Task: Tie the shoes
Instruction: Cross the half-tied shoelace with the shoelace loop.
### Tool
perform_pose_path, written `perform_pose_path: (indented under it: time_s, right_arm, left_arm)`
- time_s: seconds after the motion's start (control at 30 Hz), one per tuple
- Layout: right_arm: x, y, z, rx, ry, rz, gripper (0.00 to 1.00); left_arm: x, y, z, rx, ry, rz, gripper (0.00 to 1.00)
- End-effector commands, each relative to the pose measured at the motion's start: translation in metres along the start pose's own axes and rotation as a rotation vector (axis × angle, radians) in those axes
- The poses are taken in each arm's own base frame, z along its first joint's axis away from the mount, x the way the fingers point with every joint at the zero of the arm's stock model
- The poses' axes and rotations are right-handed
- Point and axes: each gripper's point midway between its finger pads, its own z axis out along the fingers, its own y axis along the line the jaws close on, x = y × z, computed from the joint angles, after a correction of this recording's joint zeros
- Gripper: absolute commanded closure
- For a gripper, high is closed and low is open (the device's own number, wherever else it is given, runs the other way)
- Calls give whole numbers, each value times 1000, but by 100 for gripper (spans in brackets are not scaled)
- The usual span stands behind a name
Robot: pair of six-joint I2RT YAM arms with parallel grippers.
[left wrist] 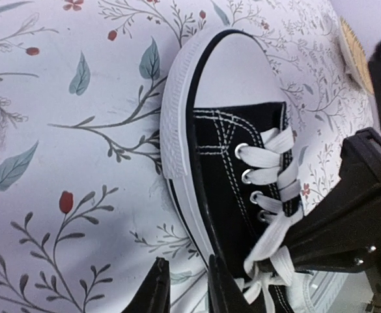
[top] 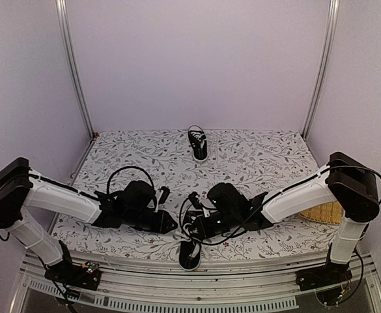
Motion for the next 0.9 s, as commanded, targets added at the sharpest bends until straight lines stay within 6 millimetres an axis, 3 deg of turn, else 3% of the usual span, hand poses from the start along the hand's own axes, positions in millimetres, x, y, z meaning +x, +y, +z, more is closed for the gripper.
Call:
perform_pose_path:
  time_s: [0.0, 0.27, 0.87]
  right_arm:
    - [8, -8, -4, 25, 24, 14, 98]
    - [8, -8, -3, 28, 23, 17, 98]
    - [10, -11, 1, 37, 37, 24, 98]
  left_arm:
    - [-13, -11, 14, 55, 9, 54, 81]
    - [-9, -23, 24, 132, 33, 99, 88]
    - [-8, -39, 13, 248, -1, 135, 91]
